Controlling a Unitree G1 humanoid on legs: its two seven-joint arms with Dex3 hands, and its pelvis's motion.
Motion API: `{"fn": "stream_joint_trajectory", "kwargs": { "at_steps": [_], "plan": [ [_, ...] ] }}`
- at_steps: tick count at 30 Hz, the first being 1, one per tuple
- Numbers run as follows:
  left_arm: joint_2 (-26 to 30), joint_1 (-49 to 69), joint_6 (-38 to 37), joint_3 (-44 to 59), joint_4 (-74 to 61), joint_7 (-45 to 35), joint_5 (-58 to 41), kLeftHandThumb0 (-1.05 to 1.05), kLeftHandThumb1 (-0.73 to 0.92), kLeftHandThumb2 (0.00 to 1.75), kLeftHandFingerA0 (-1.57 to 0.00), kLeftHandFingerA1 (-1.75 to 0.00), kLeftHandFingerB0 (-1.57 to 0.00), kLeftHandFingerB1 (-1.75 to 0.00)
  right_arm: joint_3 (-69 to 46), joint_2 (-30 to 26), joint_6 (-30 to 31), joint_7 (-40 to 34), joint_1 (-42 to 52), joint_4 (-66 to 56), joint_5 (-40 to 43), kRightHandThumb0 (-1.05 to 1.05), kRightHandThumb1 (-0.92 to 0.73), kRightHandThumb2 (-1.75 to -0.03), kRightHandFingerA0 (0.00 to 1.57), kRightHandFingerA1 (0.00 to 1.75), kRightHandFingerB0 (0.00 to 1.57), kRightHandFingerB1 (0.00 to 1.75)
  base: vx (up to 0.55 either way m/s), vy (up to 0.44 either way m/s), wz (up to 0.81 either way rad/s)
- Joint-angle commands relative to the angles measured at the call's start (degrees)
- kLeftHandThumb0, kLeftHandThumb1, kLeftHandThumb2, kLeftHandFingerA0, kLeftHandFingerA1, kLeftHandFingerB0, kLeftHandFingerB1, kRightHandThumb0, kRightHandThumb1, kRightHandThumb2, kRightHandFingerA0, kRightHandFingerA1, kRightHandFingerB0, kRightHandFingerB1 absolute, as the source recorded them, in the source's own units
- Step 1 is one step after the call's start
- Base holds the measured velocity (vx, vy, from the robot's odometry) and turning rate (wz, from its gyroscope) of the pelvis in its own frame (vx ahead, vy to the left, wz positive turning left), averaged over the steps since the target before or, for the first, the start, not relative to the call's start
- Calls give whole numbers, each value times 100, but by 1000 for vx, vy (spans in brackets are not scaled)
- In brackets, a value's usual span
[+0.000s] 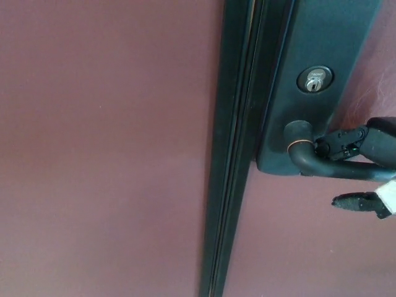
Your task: The robot walks towards the door handle and put its right hand on it and twist the handle
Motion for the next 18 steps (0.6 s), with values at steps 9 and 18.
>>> {"fn": "stream_joint_trajectory", "kwargs": {
  "at_steps": [9, 18],
  "plan": [
    [10, -48, -55, -70, 122, 16, -2, -21, 59, 57, -42, -39, -36, -35, -664, -222, 213, 1222, -170, -319, 973, -76, -60, -59, 9, 27, 12, 26, 0, 0, 0],
    [45, -137, 0, -33, 159, -60, -48, -17, 58, 57, -44, -40, -36, -36, -1300, -279, 258, 1442, -405, -393, 1189, -75, -47, -88, 0, 17, 5, 19, 0, 0, 0]
  ]
}}
